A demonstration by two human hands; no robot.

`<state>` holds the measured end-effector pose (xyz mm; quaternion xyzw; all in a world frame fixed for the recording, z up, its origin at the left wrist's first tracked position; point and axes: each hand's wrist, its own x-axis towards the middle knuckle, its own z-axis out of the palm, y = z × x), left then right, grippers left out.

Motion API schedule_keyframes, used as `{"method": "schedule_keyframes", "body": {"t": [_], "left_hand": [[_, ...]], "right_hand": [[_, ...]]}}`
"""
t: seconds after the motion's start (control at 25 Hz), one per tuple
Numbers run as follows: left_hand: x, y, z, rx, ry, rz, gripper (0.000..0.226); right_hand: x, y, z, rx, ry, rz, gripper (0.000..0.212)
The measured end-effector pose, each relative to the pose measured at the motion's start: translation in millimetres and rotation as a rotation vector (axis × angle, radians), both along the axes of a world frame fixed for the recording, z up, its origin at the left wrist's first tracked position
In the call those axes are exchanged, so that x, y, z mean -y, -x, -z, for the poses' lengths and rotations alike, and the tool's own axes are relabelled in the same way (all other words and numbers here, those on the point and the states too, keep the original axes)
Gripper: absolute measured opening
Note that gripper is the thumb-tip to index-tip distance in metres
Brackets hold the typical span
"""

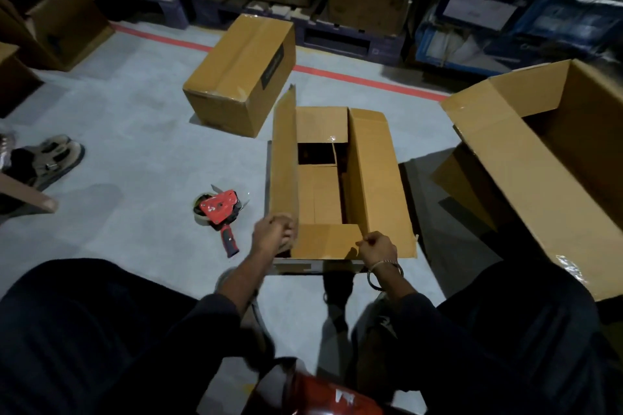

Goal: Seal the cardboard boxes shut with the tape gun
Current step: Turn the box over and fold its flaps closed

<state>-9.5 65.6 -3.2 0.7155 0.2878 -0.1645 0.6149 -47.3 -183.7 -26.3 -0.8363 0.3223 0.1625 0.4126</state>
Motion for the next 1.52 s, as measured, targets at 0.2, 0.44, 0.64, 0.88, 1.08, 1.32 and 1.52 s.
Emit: {"method": "schedule_keyframes", "body": {"t": [0.2, 0.44, 0.64, 0.88, 1.08, 1.32, 1.52], "left_hand": [[27, 22, 65, 0.049, -0.338, 0.417, 0.051], [12, 19, 64, 0.107, -0.765, 0.402, 0.072], [3, 15, 80, -0.085, -0.645, 0.258, 0.11], [-6, 20, 89, -0.11, -0.407, 0.183, 0.101], [-7, 24, 83, -0.077, -0.38, 0.221, 0.098], [0, 29, 83, -0.069, -0.399, 0.262, 0.096], [5, 41, 71, -0.073, -0.423, 0.415, 0.094]], "right_hand": [[47, 3, -2, 0.032, -0.003, 0.272, 0.017], [77, -3, 22, 0.019, -0.337, 0.79, 0.08], [41, -4, -25, 0.222, 0.063, 0.867, 0.044], [-44, 5, -9, 0.369, 0.252, -0.195, 0.043], [-37, 10, 35, 0.061, 0.343, -0.243, 0.085], [-17, -6, 32, -0.109, -0.012, 0.028, 0.092], [-32, 38, 39, -0.246, 0.167, 0.083, 0.099]]}}
